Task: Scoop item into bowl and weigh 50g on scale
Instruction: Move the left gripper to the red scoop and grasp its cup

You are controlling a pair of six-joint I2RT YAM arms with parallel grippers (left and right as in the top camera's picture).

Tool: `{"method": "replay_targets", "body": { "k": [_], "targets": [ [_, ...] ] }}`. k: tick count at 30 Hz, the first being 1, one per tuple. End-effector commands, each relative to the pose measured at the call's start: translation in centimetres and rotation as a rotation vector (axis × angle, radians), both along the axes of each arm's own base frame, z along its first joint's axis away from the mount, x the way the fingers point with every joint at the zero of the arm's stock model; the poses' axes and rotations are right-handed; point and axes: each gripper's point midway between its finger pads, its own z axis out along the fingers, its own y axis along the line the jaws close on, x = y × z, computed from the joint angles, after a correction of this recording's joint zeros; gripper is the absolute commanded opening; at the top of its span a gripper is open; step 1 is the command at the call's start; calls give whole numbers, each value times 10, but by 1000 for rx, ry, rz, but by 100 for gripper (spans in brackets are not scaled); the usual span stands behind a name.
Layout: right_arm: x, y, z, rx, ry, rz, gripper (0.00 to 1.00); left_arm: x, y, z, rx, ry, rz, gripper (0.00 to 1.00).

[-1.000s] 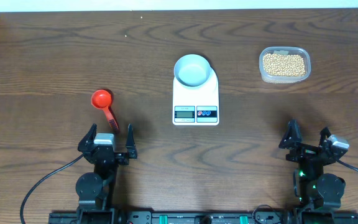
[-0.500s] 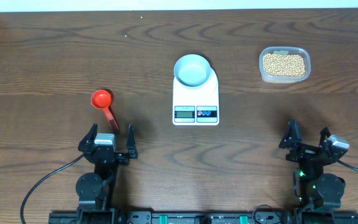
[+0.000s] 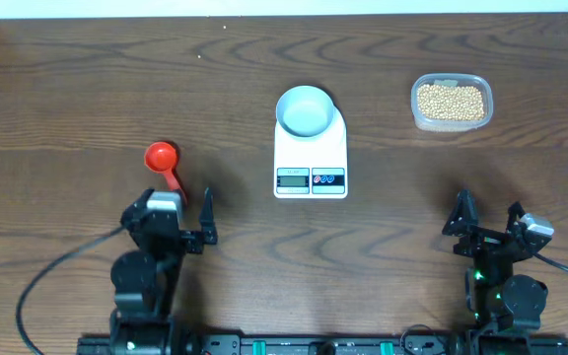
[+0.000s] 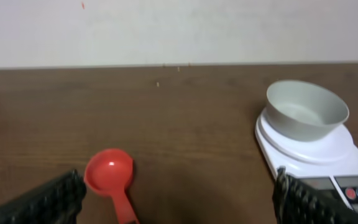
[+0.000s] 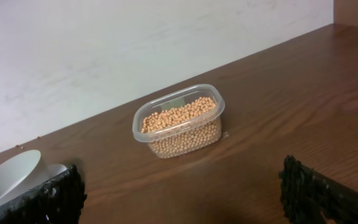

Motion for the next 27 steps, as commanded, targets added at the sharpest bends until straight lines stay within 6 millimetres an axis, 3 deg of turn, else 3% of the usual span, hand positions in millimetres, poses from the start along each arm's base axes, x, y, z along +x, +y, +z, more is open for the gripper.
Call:
{"method": "replay_targets", "body": {
  "k": [1, 9, 17, 21, 27],
  "targets": [
    [0, 1, -1, -18, 1, 5, 99, 16, -2, 27, -8, 49, -10, 98],
    [0, 1, -1, -18, 1, 5, 99, 55, -20, 45, -47, 337, -104, 98],
    [0, 1, -1, -18, 1, 5, 99, 77, -20, 35, -59, 595, -100, 98],
    [0, 1, -1, -18, 1, 5, 99, 79, -21, 23, -86, 640, -85, 98],
    [0, 1, -1, -18, 1, 5, 99, 59, -25, 8, -175, 757, -59, 98]
  ]
}}
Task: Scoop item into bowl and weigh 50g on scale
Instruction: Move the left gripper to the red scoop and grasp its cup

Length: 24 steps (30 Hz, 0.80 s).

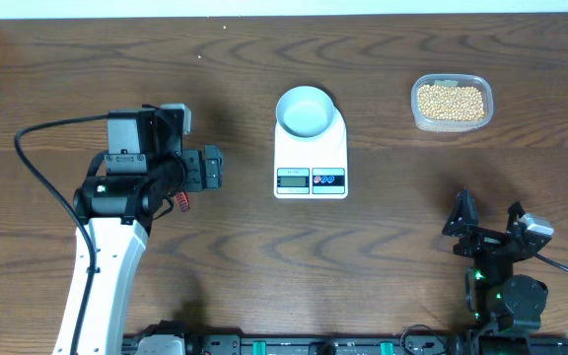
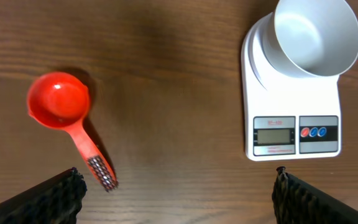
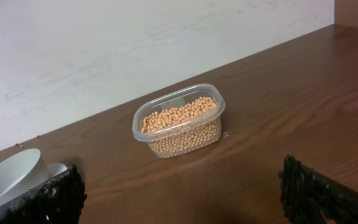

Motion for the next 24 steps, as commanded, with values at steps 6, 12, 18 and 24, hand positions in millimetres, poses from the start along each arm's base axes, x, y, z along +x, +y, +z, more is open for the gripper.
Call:
{"method": "replay_targets", "body": {
  "k": [6, 12, 18, 24],
  "targets": [
    [0, 1, 0, -11, -1, 3, 99, -3, -7, 5, -64, 17, 10, 98],
    [0, 1, 0, -11, -1, 3, 99, 0, -7, 8, -63, -1, 9, 98],
    [0, 1, 0, -11, -1, 3, 99, 11, 29, 4, 31, -11, 186, 100],
    [0, 1, 0, -11, -1, 3, 99, 26, 71, -5, 73, -15, 397, 87]
  ]
}}
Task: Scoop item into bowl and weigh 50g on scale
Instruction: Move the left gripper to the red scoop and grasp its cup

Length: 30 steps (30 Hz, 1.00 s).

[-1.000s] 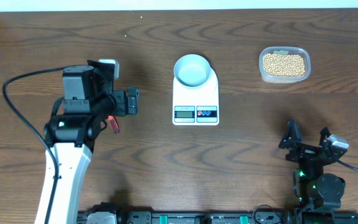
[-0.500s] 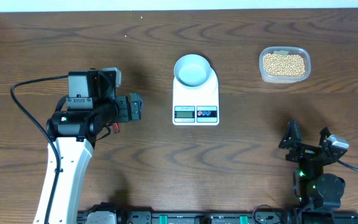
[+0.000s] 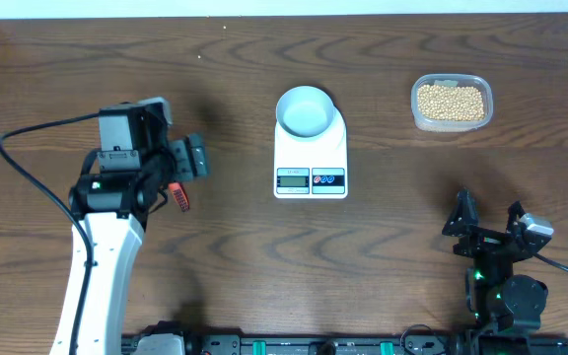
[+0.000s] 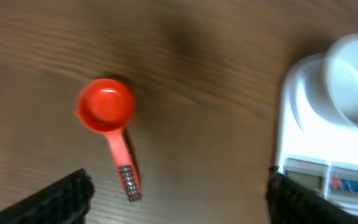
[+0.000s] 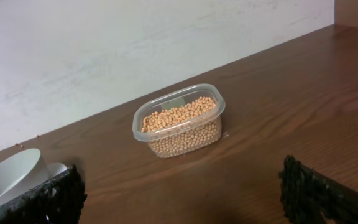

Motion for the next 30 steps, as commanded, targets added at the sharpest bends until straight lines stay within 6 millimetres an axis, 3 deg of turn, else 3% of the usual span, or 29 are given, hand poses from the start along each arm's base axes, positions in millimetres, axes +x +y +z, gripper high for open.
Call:
{"method": "replay_targets", "body": {
  "k": [1, 8, 16, 22, 30],
  "targets": [
    [0, 1, 0, -11, -1, 3, 99, 9, 37, -7, 45, 16, 183, 86],
    [0, 1, 0, -11, -1, 3, 99, 25, 72, -52, 42, 107, 272, 85],
    [0, 1, 0, -11, -1, 3, 99, 36, 82, -102, 69, 200, 236, 81],
    [0, 1, 0, -11, -1, 3, 99, 40, 95, -130, 61, 240, 267, 61],
    [0, 1, 0, -11, -1, 3, 99, 41, 98, -155, 45, 281, 272, 43]
  ]
}}
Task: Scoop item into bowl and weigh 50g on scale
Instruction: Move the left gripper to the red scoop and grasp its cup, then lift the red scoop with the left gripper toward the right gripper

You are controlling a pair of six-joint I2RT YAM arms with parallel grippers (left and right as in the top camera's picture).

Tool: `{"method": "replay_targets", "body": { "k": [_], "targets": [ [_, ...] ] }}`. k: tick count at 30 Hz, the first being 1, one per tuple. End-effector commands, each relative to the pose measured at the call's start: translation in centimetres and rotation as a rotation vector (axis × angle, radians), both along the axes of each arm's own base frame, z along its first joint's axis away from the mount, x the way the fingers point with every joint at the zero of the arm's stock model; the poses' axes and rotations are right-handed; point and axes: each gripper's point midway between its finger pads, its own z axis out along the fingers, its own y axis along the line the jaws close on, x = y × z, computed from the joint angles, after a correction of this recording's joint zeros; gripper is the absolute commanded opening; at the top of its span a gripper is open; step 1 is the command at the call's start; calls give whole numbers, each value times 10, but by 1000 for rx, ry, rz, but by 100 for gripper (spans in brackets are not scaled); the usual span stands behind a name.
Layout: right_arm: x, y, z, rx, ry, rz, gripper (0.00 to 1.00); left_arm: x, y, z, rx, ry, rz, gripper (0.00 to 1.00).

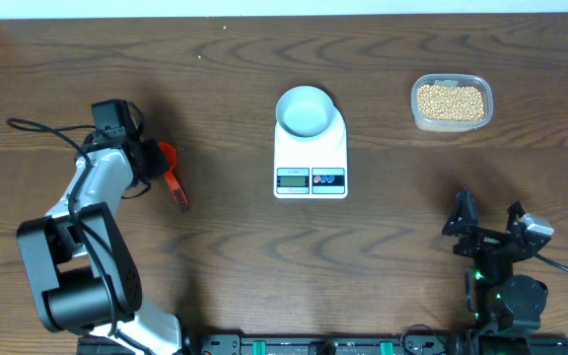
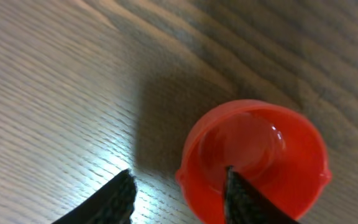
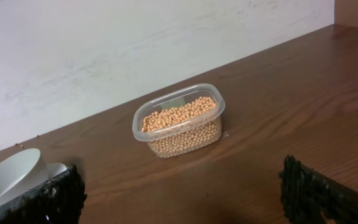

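Note:
The red scoop (image 1: 169,158) lies on the table at the left, its dark-tipped handle pointing toward the front. Its cup (image 2: 253,158) fills the left wrist view. My left gripper (image 2: 176,198) is open, low over the cup's left rim: one fingertip (image 2: 244,199) is over the cup, the other over the bare wood. The white bowl (image 1: 305,108) stands on the white scale (image 1: 311,163) at the table's middle. A clear tub of beans (image 1: 451,102) sits at the back right. My right gripper (image 3: 182,199) stands open near the front edge, holding nothing.
The right wrist view shows the tub of beans (image 3: 179,121) ahead and the bowl's edge (image 3: 11,177) at the far left. A black cable (image 1: 42,125) trails from the left arm across the wood. A pale wall runs behind the table.
My left gripper was high above the scoop with its jaws wide. Now it is down at the cup, jaws closer together and straddling the rim. The right arm has not moved.
Both grippers stood open near the front edge, the scoop lying ahead of the left one. Then the left arm was raised, looking down on scoop and scale. Then it was further left over the scoop, and now it is low at the cup.

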Motion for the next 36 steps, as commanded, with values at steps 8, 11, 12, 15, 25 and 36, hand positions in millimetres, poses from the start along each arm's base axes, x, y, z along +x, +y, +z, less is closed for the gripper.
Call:
{"method": "replay_targets", "body": {
  "k": [8, 11, 12, 15, 25, 36],
  "targets": [
    [0, 1, 0, -11, 0, 3, 99, 13, 5, 1, 13, -36, 3, 25],
    [0, 1, 0, -11, 0, 3, 99, 17, 5, 2, 15, -53, 2, 25],
    [0, 1, 0, -11, 0, 3, 99, 18, 5, 2, 15, -55, 1, 25],
    [0, 1, 0, -11, 0, 3, 99, 17, 5, -5, 12, -42, 1, 25],
    [0, 1, 0, -11, 0, 3, 99, 11, 4, -25, 0, 8, 1, 8],
    [0, 1, 0, -11, 0, 3, 99, 24, 6, 51, -43, -201, 177, 7]
  ]
}}
